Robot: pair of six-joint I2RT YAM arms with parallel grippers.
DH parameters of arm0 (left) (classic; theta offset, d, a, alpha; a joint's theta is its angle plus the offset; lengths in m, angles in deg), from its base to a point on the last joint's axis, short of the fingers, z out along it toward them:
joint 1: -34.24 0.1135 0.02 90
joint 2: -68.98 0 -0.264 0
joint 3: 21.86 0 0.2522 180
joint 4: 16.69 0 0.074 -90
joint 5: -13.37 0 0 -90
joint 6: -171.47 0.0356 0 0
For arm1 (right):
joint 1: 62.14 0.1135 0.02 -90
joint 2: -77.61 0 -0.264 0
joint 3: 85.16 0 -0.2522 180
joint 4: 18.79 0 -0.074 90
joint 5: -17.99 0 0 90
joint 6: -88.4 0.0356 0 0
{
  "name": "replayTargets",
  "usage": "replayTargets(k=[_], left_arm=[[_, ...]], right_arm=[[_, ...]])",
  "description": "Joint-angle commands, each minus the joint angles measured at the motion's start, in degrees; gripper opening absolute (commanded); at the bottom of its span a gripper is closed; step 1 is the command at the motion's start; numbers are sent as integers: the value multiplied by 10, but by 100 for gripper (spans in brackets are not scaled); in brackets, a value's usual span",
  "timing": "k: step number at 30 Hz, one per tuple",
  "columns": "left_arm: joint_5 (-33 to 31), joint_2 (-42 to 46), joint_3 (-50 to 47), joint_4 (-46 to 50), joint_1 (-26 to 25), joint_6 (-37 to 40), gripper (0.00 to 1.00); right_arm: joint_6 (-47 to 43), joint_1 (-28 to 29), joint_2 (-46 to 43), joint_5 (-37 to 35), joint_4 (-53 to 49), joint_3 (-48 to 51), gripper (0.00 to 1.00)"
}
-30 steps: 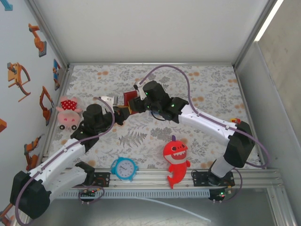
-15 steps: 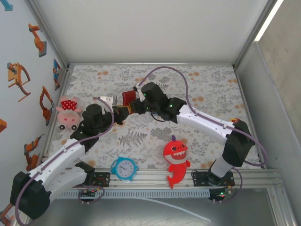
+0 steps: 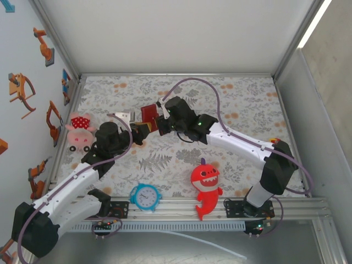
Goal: Take the credit cards out of the card holder
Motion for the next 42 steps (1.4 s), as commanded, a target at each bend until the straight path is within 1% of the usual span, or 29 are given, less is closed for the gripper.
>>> replayTargets(k=[1, 11, 15, 18, 20, 21, 23, 26, 27, 32, 35, 38, 42], left_arm=[[30, 21, 3, -64, -3, -3, 0], [29, 30, -5, -54, 1, -2, 0], [43, 40, -8, -47, 9, 1, 0], [76, 46, -6, -38, 24, 9, 0], [107, 44, -5, -35, 38, 11, 0], [123, 42, -3, -36, 44, 10, 0], [156, 35, 1, -44, 54, 4, 0], [204, 23, 1, -78, 64, -8, 0], [216, 19, 2, -89, 65, -12, 0], [271, -5, 10, -125, 70, -26, 0], [302, -20, 18, -138, 70, -33, 0], [338, -30, 19, -163, 70, -39, 0], [371, -24, 21, -177, 71, -38, 0]], right_arm=[[0, -3, 5, -23, -17, -3, 0], [-5, -14, -30, -30, -6, 22, 0], [-6, -29, -51, -7, 7, 40, 0], [-8, -47, -73, 26, 24, 60, 1], [-12, -61, -92, 57, 40, 79, 9], [-16, -66, -101, 76, 49, 88, 15], [-28, -82, -122, 138, 69, 107, 27], [-43, -98, -152, 206, 98, 137, 42], [-47, -102, -159, 224, 102, 144, 45], [-73, -107, -214, 285, 133, 188, 62], [-76, -107, -240, 297, 154, 212, 74], [-77, -108, -249, 286, 150, 215, 80], [-78, -112, -248, 286, 148, 214, 80]])
